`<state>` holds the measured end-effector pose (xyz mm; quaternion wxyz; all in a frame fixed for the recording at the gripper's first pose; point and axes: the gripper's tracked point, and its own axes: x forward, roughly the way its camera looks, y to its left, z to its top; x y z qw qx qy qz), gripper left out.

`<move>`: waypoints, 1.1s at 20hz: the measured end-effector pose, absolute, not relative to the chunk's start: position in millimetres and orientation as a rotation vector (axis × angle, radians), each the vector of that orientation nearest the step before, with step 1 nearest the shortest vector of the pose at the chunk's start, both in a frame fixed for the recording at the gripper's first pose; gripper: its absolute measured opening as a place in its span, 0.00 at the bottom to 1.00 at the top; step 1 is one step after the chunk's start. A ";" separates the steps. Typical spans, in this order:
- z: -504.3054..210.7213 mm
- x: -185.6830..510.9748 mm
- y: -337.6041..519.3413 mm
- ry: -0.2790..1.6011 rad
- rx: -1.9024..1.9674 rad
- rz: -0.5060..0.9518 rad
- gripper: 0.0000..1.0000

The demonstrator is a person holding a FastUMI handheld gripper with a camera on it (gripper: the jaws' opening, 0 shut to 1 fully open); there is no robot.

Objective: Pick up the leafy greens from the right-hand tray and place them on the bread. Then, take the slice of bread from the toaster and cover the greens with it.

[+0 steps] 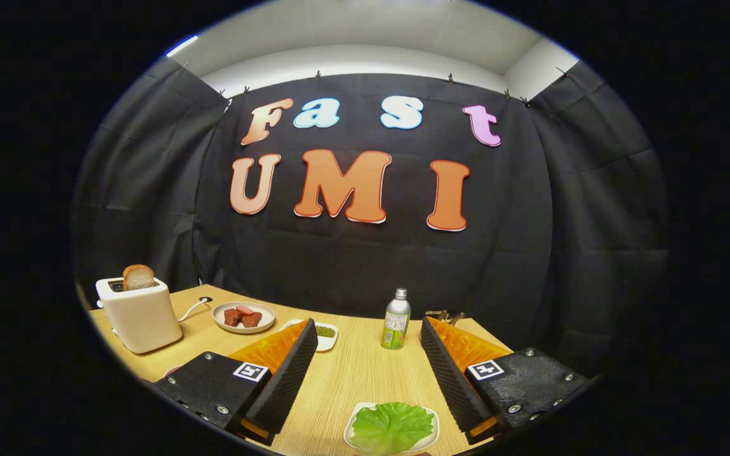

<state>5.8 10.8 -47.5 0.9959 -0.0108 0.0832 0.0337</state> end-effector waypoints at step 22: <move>-169.4 -13.3 6.4 0.723 -0.068 0.150 0.98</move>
